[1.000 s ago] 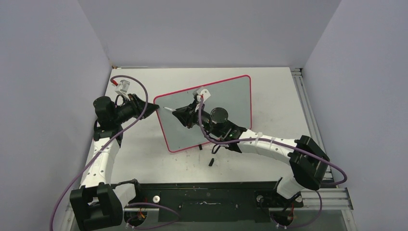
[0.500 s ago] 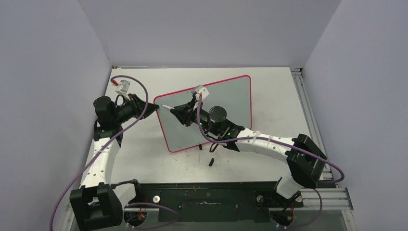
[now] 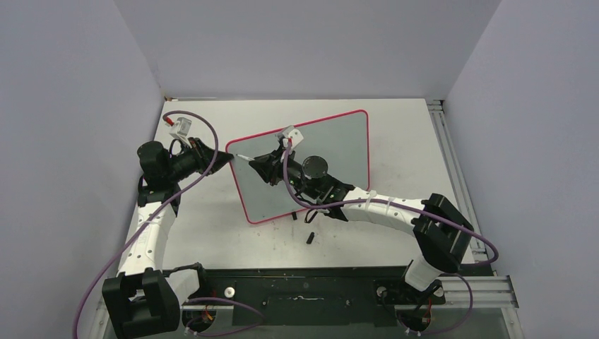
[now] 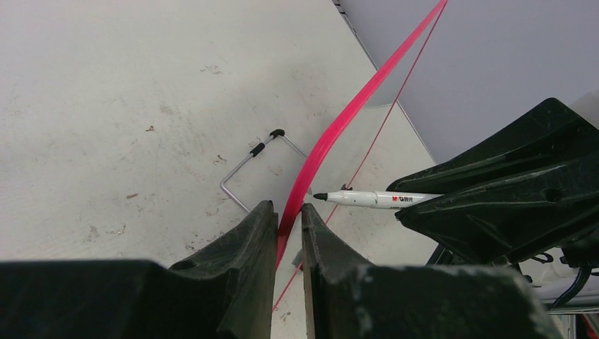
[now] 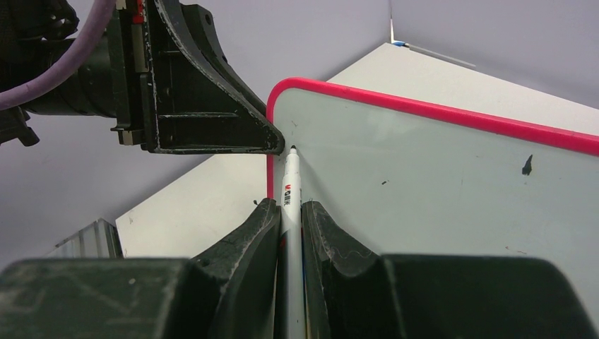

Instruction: Write a sentence on the whiteboard

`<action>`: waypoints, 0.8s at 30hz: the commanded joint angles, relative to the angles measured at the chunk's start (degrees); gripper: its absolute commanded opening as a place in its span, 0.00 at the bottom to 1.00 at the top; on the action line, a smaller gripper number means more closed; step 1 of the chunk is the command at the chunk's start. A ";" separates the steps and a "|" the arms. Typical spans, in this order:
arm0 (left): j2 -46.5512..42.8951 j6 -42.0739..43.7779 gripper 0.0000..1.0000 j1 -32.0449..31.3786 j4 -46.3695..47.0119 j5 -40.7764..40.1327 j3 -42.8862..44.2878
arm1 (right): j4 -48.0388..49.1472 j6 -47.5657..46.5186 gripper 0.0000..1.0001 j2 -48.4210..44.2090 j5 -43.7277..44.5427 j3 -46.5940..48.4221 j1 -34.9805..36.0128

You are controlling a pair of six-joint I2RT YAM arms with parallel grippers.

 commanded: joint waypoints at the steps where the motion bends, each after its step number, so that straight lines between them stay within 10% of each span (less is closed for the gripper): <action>1: -0.63 0.59 0.15 -0.49 2.13 0.74 1.58 | 2.68 -0.83 0.05 0.09 1.40 2.86 -0.25; 24: -1.26 0.65 0.15 -0.48 2.22 0.87 1.56 | 0.24 -0.27 0.05 -0.99 2.74 -2.37 0.06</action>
